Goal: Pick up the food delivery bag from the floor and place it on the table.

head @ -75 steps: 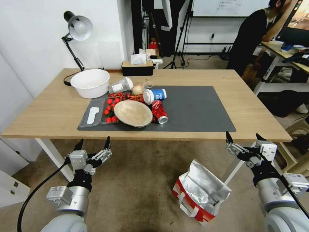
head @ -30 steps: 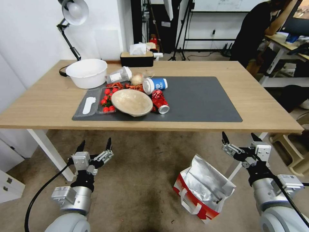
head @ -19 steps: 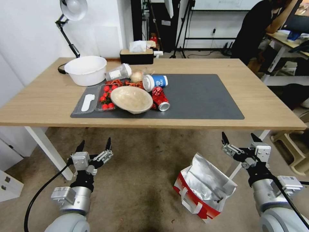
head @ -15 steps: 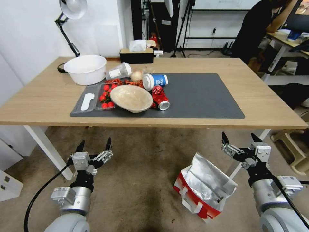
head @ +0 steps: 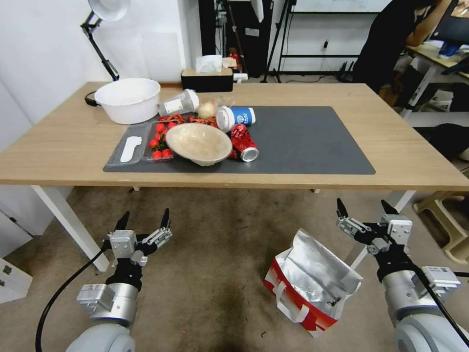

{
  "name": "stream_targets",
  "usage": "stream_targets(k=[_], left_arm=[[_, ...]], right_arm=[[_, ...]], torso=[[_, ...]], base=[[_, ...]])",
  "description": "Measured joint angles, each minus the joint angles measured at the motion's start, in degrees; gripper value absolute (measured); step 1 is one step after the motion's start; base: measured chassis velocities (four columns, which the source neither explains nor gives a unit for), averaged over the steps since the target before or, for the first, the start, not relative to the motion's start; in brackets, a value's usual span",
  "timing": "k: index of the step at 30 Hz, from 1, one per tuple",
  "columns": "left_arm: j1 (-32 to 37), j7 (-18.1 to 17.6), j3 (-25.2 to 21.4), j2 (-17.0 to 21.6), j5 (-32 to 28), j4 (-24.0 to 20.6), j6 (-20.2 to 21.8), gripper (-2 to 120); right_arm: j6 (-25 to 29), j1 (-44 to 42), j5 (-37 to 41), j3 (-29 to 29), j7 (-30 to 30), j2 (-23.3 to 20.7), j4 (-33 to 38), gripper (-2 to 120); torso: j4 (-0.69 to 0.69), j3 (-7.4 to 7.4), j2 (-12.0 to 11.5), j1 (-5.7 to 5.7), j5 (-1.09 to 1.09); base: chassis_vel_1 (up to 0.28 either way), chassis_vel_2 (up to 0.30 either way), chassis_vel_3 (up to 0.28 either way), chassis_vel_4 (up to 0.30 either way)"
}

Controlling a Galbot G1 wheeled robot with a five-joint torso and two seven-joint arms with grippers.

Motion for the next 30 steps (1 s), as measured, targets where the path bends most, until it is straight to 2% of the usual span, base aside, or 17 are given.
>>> stream_targets(k=[6,16,26,30], left_arm=[[0.01,0.09,-0.03,0.03,-0.04,-0.01,-0.03,100],[-0.05,0.19,-0.03,0.06,-0.04,0.01,-0.06,100],[-0.06,0.21,-0.01,0.02,-0.05,0.09,-0.09,100],[-0.07,0.22,0.00,-0.07,-0.04,0.22,-0.15,100]], right_arm=[[0.05,0.09,0.06,0.00,-0.05,0.02,0.00,100],[0.07,0.08,0.07,-0.01,-0.09,0.01,-0.08,100],[0.07,0.13,0.06,-0.07,-0.10,0.02,-0.18,100],[0.12,0.27,0.07,-0.11,-0.21,-0.04,-0.35,100]], torso=[[0.00,-1.49,-2.48,-0.99,0.00],[0.00,-2.99,-4.96,-1.96,0.00],[0.00,-3.50,-5.82,-2.31,0.00],[0.00,-4.11,-6.84,-2.71,0.00]], base=[[0.000,0.000,0.000,0.000],[0.000,0.000,0.000,0.000],[0.000,0.000,0.000,0.000],[0.000,0.000,0.000,0.000]])
